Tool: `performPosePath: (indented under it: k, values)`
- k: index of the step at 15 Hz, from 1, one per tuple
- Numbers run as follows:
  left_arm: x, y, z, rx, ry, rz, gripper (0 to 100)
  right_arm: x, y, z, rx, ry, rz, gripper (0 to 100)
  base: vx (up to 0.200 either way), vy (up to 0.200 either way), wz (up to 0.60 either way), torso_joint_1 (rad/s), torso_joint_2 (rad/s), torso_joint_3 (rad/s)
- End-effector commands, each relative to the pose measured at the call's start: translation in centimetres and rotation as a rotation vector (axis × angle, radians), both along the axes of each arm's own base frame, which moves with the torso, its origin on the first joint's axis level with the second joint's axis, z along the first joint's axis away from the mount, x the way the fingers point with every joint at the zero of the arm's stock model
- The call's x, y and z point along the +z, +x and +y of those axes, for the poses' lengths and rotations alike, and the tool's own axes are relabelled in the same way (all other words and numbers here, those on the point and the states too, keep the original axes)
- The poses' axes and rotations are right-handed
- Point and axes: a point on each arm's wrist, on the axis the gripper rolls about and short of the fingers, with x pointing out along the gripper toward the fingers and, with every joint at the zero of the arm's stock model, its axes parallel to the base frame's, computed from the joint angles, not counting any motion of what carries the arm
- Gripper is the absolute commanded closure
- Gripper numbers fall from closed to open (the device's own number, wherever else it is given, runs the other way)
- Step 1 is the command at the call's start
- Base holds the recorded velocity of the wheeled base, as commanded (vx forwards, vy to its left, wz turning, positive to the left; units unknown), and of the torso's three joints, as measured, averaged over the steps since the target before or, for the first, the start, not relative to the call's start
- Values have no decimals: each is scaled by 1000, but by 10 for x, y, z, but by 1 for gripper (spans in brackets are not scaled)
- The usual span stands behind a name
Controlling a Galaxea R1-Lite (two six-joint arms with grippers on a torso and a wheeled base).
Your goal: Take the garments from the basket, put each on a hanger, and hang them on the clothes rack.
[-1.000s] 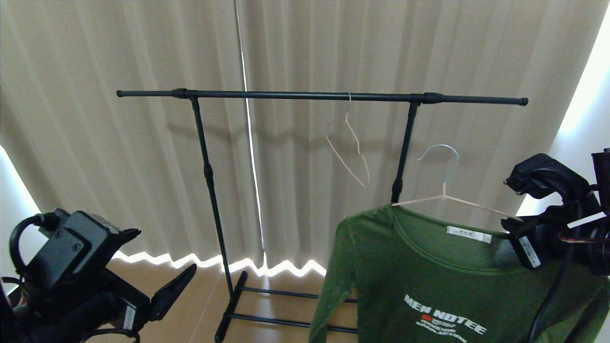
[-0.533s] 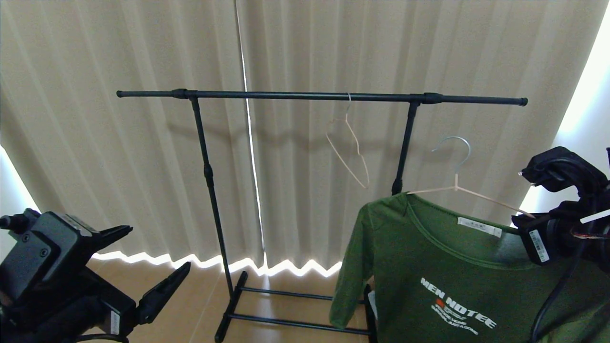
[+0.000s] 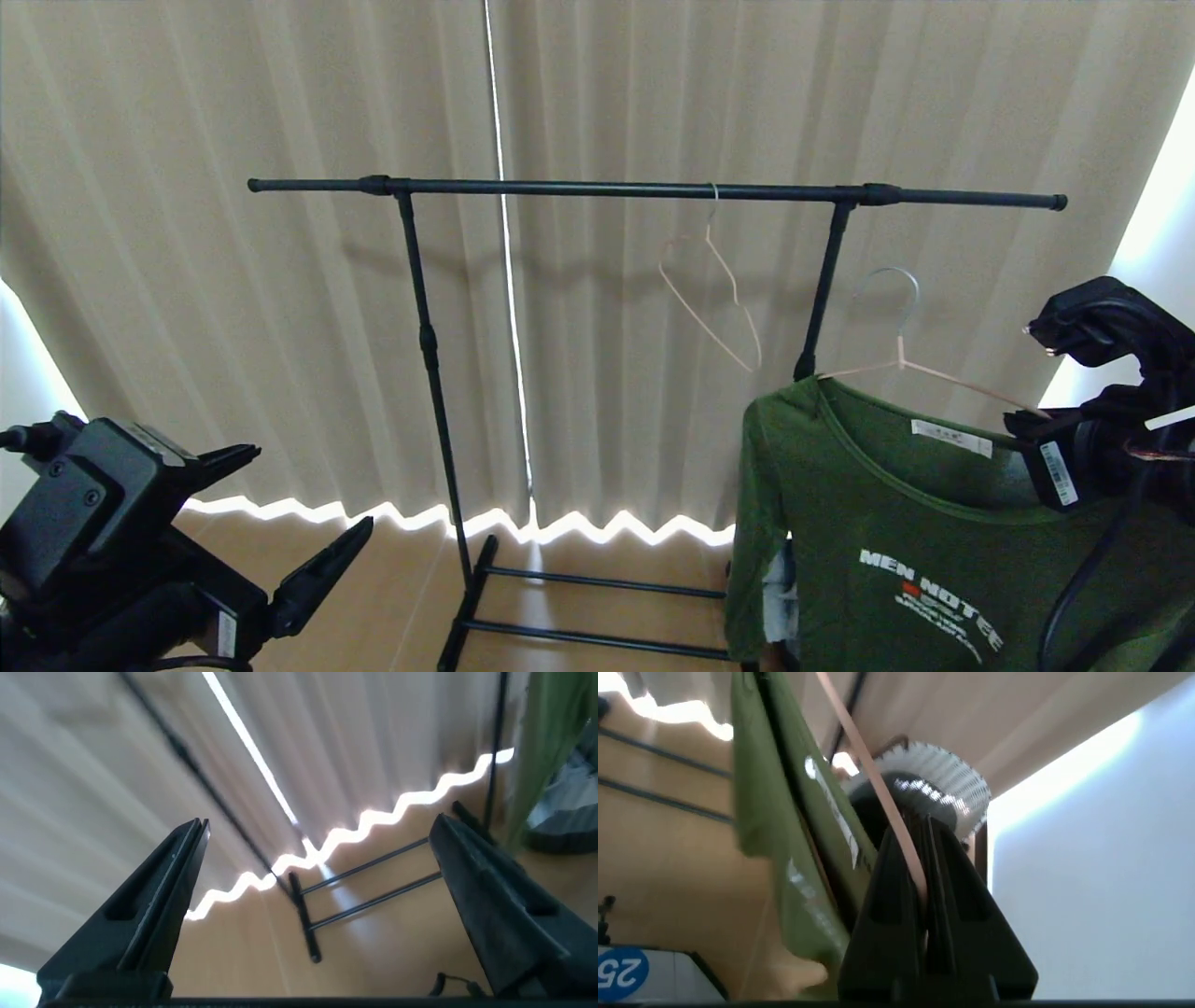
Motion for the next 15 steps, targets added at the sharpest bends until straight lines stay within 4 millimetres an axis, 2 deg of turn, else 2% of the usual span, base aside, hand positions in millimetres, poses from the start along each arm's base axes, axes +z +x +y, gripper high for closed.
performPosePath:
  k: [1,5,9,14,15]
  values:
    - [-1,0,0,-1,1,3,0,-1,2,1,0,-2,5,100,0,200,0,2,7,7]
    - [-2,1,-1,0,3,11,0,0,5,3,-6,18,3,100,0,200,0,0,0,1]
    - [-3,1,-1,-2,4,13,0,7,15,12,-10,75,-22,100,0,0,0,0,0,0]
    - [-4,3,-2,3,5,26,0,21,34,36,20,156,-67,100,0,0,0,0,0,0]
    - [-4,3,-2,5,3,28,0,25,34,38,26,159,-79,100,200,0,0,-2,2,2]
